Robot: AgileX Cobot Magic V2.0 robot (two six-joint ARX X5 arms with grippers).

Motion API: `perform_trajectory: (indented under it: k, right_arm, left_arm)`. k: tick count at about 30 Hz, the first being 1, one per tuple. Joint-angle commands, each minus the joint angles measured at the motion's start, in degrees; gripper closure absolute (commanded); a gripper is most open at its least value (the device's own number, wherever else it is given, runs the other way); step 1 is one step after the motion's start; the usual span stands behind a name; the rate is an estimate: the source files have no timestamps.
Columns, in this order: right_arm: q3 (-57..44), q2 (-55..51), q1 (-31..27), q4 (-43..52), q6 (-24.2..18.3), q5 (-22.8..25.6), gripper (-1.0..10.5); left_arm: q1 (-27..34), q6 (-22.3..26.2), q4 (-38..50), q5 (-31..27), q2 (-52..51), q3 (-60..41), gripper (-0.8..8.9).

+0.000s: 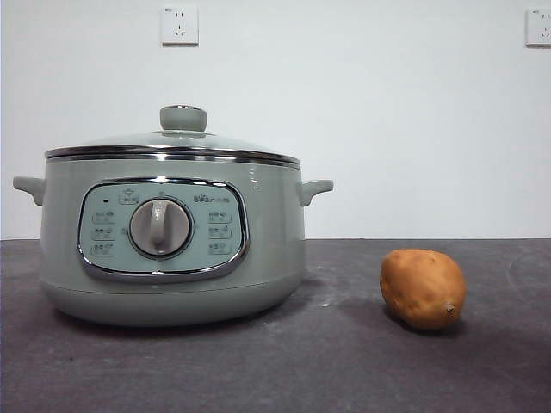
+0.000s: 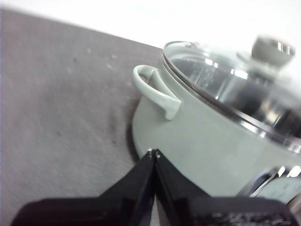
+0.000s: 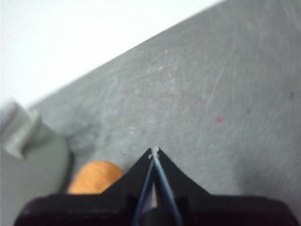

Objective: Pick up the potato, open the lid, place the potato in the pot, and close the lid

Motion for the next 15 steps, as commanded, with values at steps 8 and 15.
perform_trajectory:
  k: [8,15]
  right_arm:
    - [-0.68,0.11,-0.07,0.13,8.76,1.70,9.5]
    - [0.59,0.44,-0.07,0.52,6.27,1.36,9.5]
  left_arm:
    - [0.15,-9.18,0.81,-0.13,-0.17,-0.83,8.18]
    - [0.15,-8.85,2.75,0.79,-0.17,-0.13,8.21]
